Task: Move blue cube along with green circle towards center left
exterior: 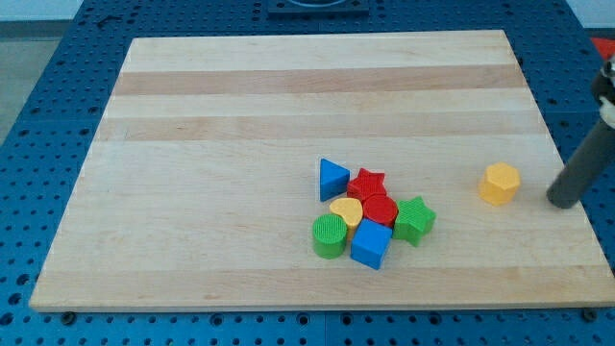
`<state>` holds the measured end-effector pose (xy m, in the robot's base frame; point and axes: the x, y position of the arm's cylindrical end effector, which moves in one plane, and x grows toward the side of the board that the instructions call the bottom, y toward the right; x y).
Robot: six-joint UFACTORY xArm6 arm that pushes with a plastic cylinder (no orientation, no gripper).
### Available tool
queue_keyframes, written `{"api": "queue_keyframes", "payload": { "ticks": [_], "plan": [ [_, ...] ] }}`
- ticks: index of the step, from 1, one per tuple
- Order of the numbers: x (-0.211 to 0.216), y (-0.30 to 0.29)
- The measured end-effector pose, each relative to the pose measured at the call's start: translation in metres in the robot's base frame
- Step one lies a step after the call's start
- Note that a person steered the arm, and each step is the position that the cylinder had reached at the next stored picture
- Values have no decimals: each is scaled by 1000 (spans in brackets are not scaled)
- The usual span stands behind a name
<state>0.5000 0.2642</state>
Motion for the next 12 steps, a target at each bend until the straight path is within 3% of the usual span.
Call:
{"api": "queue_keyframes", "payload": {
  "ticks": [3,4,6,7,8,9,12],
  "plan": [
    [-2,-127],
    [-1,-131],
    [43,-14],
    [86,-26],
    [92,-117],
    [86,-166],
    [60,-270]
  ]
}}
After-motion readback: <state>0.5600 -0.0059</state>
